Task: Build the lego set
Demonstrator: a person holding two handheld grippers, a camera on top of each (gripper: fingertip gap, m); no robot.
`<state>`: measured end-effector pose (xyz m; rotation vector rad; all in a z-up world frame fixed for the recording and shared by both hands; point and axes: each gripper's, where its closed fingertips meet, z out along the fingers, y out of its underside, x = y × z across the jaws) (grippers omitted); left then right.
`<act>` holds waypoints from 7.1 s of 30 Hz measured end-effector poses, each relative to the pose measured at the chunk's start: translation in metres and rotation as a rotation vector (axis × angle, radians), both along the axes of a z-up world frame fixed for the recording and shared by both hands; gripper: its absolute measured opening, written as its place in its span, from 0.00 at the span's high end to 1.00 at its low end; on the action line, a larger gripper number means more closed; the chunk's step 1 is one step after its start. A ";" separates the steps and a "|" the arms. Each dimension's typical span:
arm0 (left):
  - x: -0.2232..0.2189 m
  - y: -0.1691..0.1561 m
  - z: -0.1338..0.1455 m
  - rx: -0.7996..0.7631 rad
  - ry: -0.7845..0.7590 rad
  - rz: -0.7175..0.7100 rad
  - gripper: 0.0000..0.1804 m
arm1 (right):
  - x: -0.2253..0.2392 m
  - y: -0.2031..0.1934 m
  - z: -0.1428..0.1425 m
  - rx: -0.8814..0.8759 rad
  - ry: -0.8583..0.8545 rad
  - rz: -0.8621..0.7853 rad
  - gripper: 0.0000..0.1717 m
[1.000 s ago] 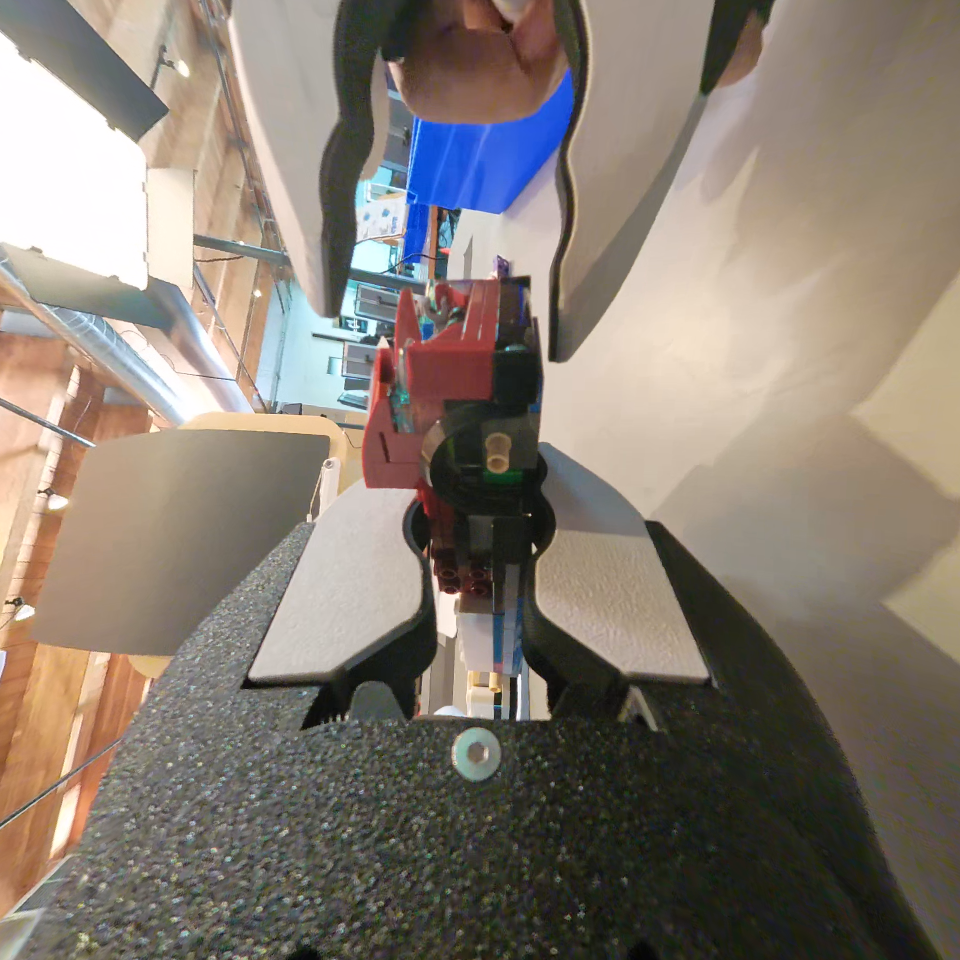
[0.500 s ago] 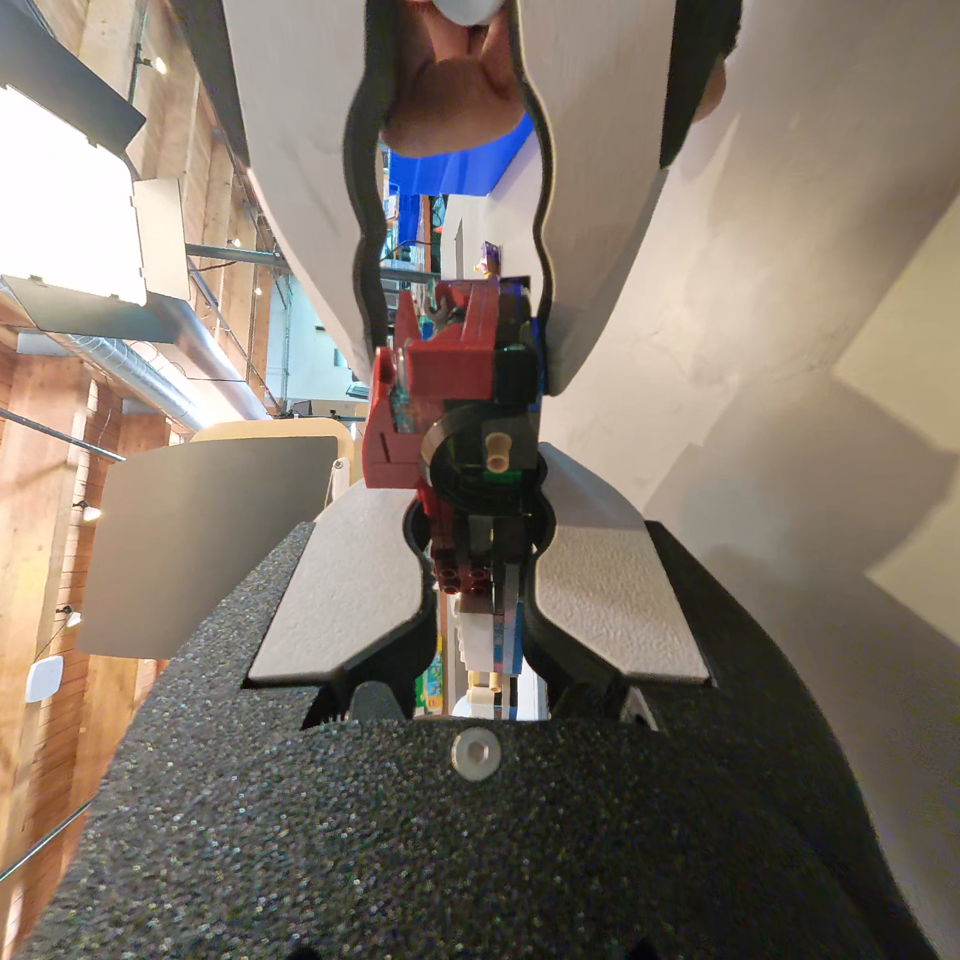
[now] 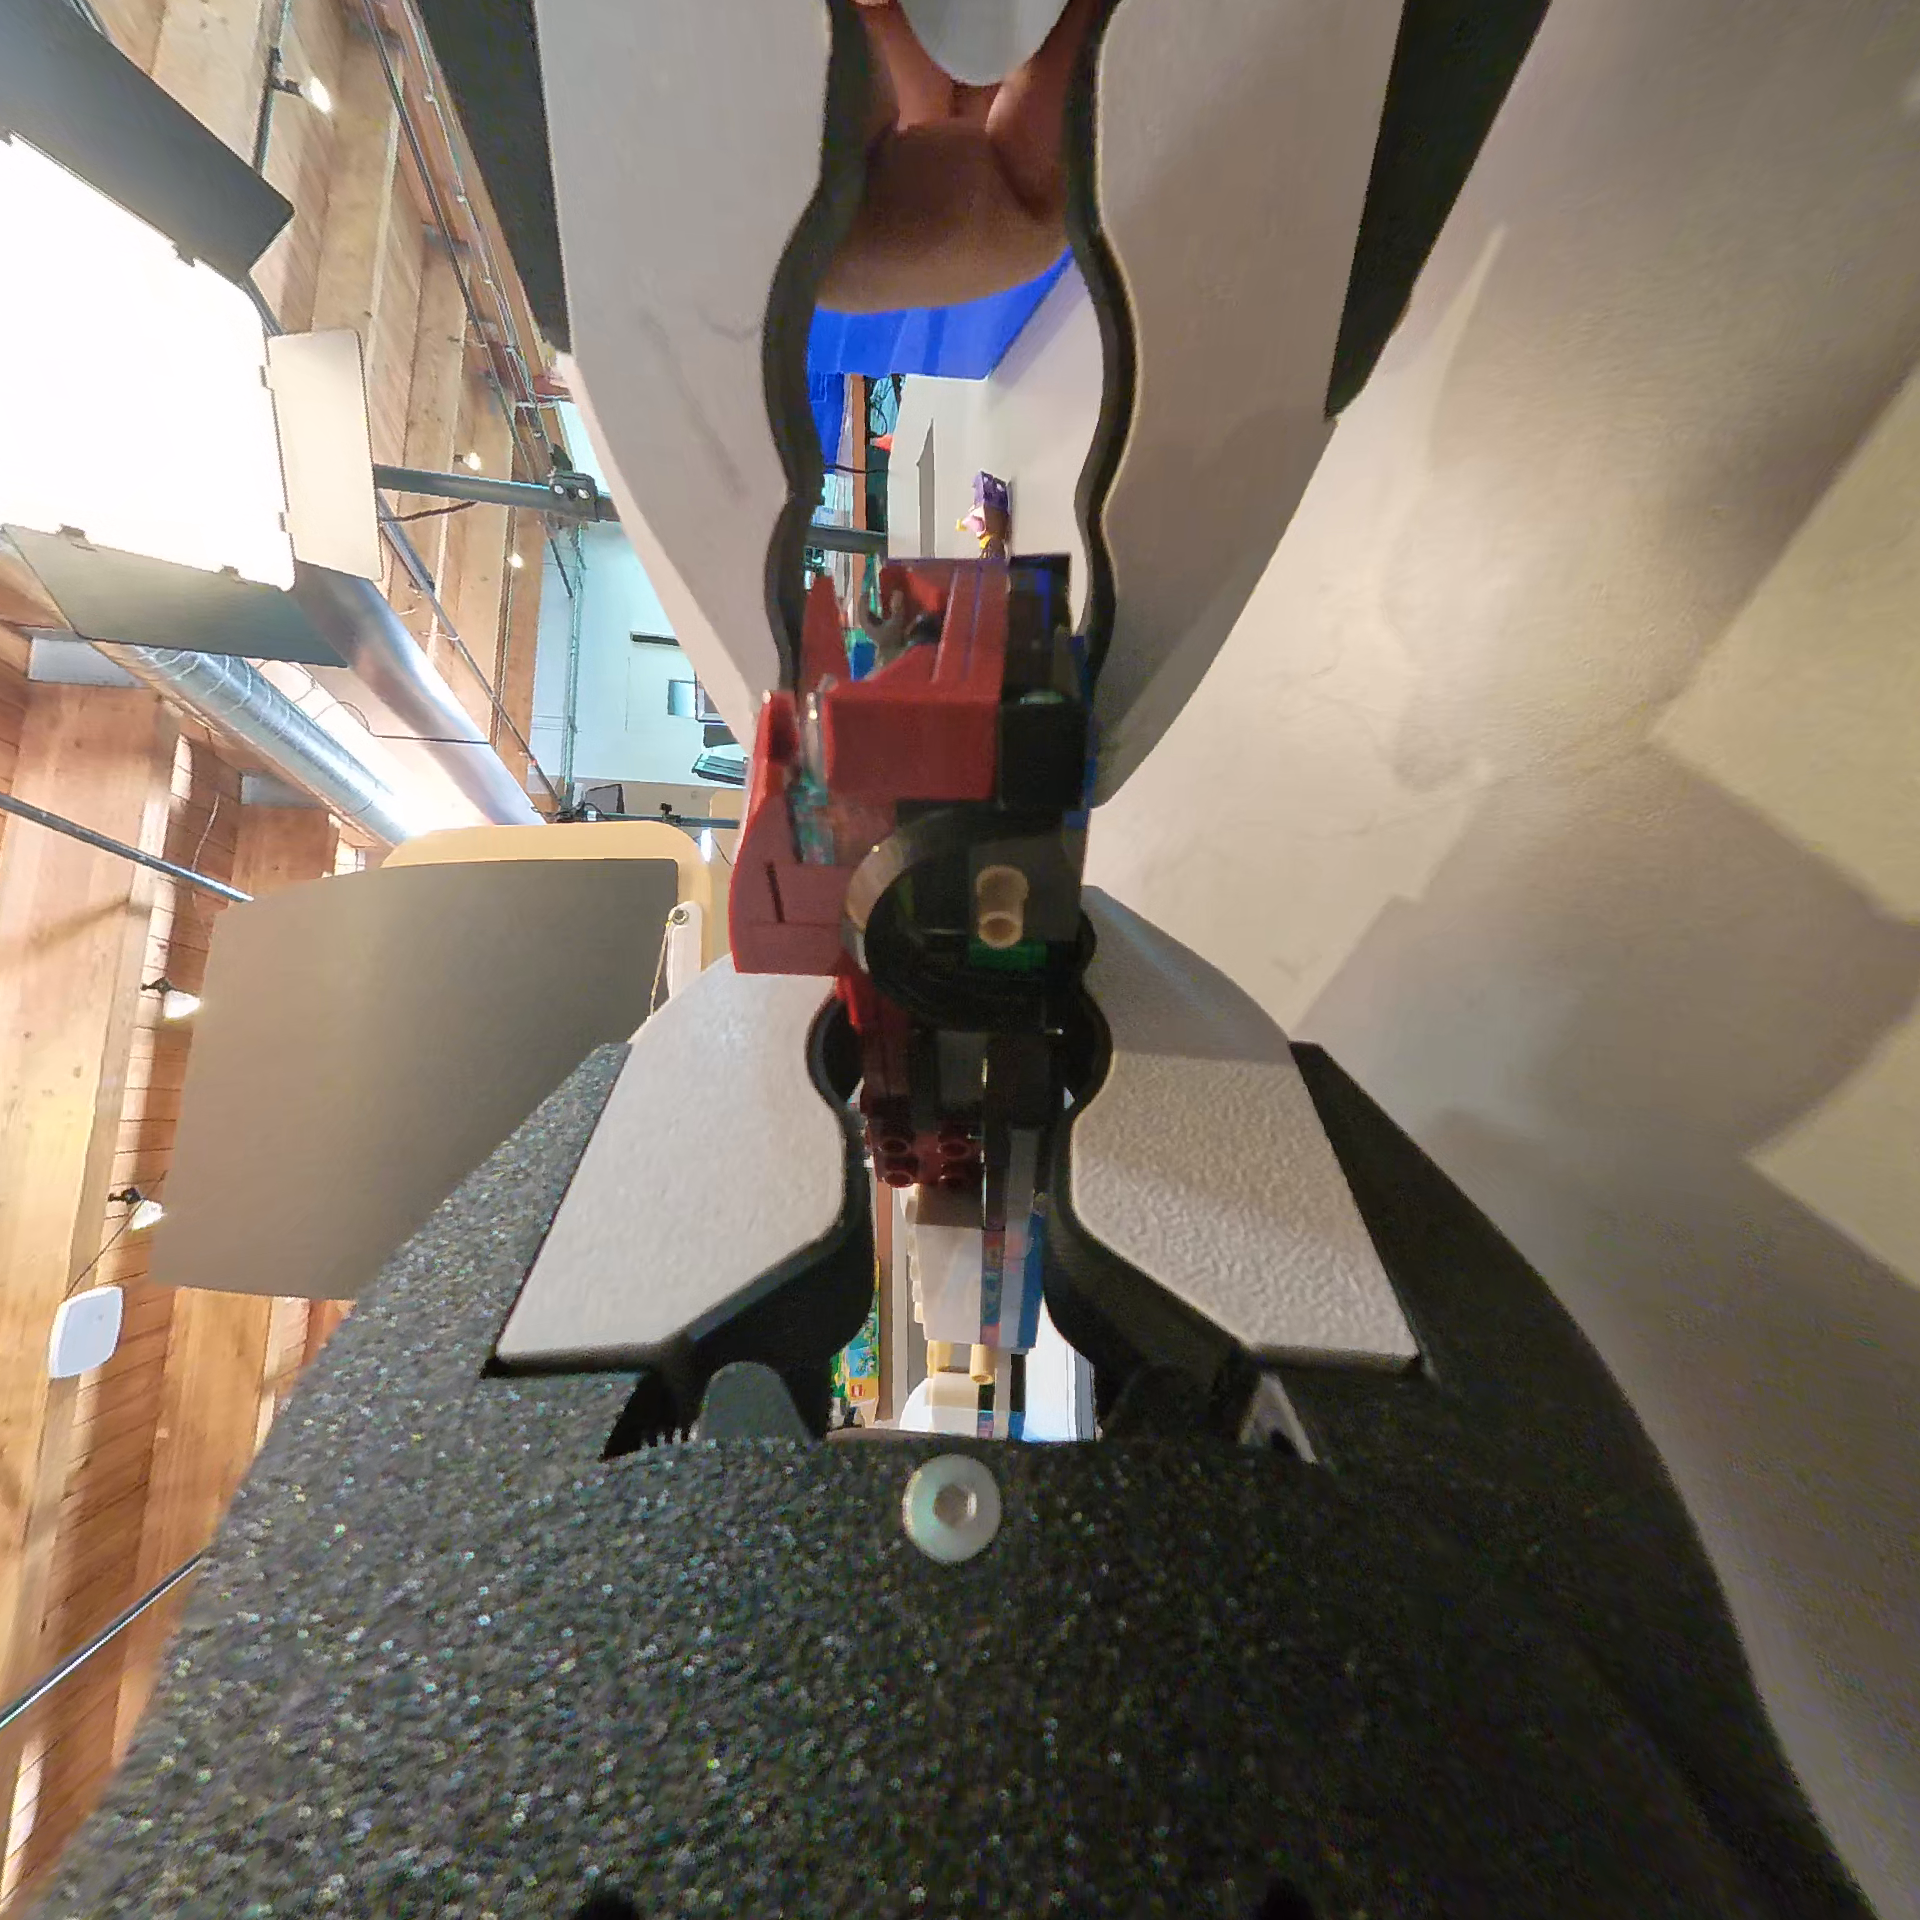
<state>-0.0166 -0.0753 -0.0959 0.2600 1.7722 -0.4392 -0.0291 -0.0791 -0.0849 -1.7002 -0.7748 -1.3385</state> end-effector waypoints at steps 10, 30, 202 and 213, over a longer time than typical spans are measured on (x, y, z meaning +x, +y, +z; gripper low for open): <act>0.000 0.000 0.000 -0.004 0.014 0.005 0.80 | 0.000 0.000 0.001 -0.012 -0.006 0.011 0.75; 0.001 -0.001 -0.003 -0.011 0.032 0.006 0.81 | 0.002 -0.001 -0.002 -0.047 -0.028 0.006 0.76; -0.037 -0.046 0.144 -0.362 0.089 -0.794 0.80 | -0.064 0.002 0.169 0.039 0.116 0.550 0.74; -0.041 -0.047 0.132 -0.358 0.212 -0.822 0.80 | -0.067 0.003 0.162 0.006 0.102 0.568 0.75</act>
